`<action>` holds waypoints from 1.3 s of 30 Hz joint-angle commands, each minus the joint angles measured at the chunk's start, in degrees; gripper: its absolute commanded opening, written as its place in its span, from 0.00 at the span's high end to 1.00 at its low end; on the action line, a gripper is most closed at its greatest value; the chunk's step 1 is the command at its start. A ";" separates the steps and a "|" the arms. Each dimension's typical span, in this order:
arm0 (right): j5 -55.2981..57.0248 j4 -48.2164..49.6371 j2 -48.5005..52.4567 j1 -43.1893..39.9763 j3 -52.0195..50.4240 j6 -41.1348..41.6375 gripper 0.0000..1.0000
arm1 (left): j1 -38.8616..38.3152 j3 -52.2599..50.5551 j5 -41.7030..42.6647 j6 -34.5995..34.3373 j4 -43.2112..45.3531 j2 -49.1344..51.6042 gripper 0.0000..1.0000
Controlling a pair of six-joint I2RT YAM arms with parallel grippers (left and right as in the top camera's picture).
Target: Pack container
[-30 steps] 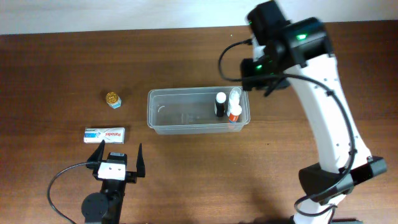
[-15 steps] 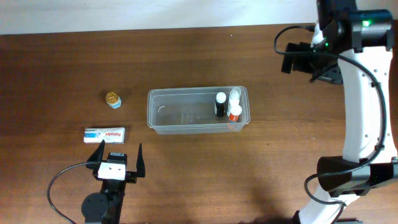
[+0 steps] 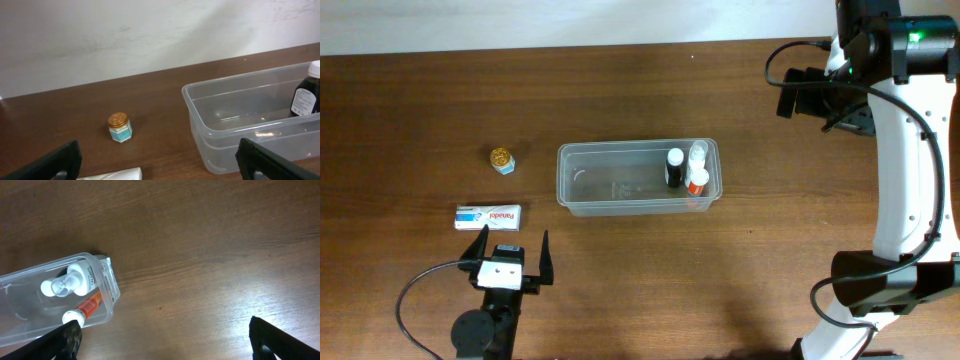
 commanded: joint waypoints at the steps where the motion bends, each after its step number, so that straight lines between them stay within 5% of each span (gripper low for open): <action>1: 0.28 -0.33 -1.44 -0.37 0.76 -0.55 0.02 | 0.33 -0.26 0.02 0.74 -0.22 -0.48 0.01; 39: 1.75 4.07 -4.61 -0.26 0.28 -8.28 0.02 | 0.33 -0.26 0.02 0.74 -0.22 -0.48 0.01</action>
